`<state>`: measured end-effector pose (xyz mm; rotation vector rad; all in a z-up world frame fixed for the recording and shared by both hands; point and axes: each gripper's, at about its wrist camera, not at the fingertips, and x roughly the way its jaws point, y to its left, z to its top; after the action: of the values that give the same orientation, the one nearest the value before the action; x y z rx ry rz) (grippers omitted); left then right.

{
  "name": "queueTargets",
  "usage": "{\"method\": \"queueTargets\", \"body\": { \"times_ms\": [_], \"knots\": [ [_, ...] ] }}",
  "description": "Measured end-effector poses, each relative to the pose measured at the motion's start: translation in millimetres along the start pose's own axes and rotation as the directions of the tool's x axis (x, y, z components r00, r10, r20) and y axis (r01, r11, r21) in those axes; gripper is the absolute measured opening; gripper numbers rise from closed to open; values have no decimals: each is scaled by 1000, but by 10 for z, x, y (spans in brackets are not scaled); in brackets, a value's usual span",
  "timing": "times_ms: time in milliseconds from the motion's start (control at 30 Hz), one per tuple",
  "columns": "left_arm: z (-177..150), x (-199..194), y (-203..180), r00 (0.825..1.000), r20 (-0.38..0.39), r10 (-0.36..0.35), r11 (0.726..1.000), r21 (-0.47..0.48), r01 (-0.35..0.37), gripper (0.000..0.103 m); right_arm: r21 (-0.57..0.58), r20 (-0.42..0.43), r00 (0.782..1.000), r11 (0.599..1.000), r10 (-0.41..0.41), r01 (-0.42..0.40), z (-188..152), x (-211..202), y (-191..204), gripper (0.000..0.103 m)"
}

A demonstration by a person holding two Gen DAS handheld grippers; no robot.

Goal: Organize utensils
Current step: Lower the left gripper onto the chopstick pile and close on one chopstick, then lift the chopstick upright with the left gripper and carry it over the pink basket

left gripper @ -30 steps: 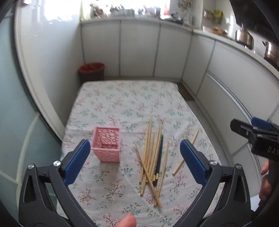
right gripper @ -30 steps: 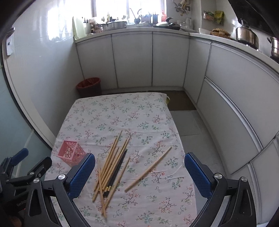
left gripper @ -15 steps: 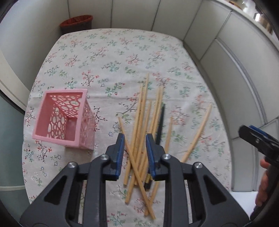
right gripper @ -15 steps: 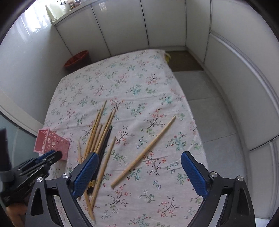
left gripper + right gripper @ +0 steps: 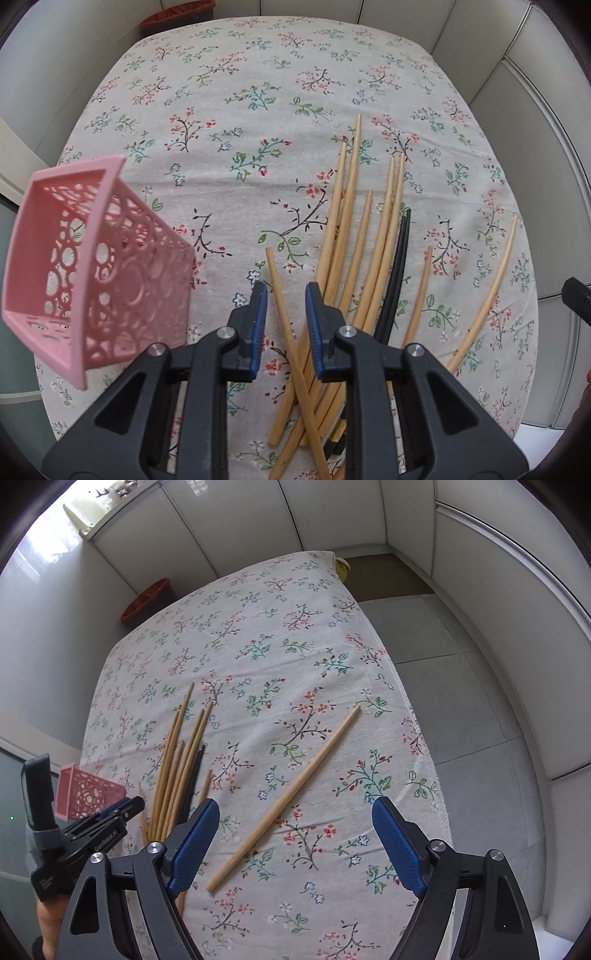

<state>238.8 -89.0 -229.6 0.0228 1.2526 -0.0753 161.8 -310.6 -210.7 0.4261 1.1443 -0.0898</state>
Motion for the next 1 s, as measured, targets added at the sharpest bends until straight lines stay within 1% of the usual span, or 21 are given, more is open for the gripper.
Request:
{"method": "queueTargets", "body": {
  "times_ms": [100,200,233,300,367,433,533,600,633,700,733,833,900,933,967,1000],
  "knots": [
    [19,96,-8,1000,-16,14,1000,-12,-14,17,14,-7,1000,1000,-4,4,9,46,-51,86],
    [29,145,-1,1000,-25,16,1000,-26,-17,9,27,-7,1000,1000,-7,8,25,77,-101,85],
    [30,143,-1,1000,-22,12,999,-29,-13,8,32,-7,1000,999,-7,8,35,89,-117,84],
    [63,117,17,1000,-6,4,1000,-29,-4,6,42,-7,1000,999,-7,7,52,118,-148,81],
    [66,16,-17,1000,27,0,1000,-8,0,6,56,-7,1000,998,-9,10,76,154,-191,78],
    [67,-137,-52,998,61,-20,1000,15,19,6,80,-10,1000,997,-13,14,109,204,-244,74],
    [16,-374,-64,993,107,-55,997,51,49,6,121,-16,1000,992,-23,25,140,293,-307,65],
    [-40,-518,-64,988,133,-76,995,71,67,6,134,-22,999,991,-27,30,161,380,-293,55],
    [-86,-599,-70,986,144,-86,994,80,75,6,135,-26,999,990,-31,34,178,429,-272,53],
    [-108,-701,-70,981,162,-102,992,91,88,6,134,-28,999,990,-38,41,203,515,-223,45],
    [-142,-785,-41,978,177,-112,991,96,96,6,132,-30,999,990,-44,47,214,553,-205,44],
    [-158,-879,0,971,195,-136,988,99,119,6,123,-44,996,989,-82,87,236,691,-144,37],
    [-199,-951,52,967,205,-149,986,101,130,6,105,-69,991,987,-117,124,228,790,-87,22],
    [-202,-981,82,966,211,-152,986,103,133,6,88,-52,988,985,-143,147,230,785,-48,18],
    [-218,-998,88,964,215,-153,986,105,133,6,66,-66,987,987,-145,149,228,810,8,14],
    [-232,-1025,106,963,224,-152,986,108,130,6,54,-68,989,989,-131,134,221,818,46,11]
  ]
}}
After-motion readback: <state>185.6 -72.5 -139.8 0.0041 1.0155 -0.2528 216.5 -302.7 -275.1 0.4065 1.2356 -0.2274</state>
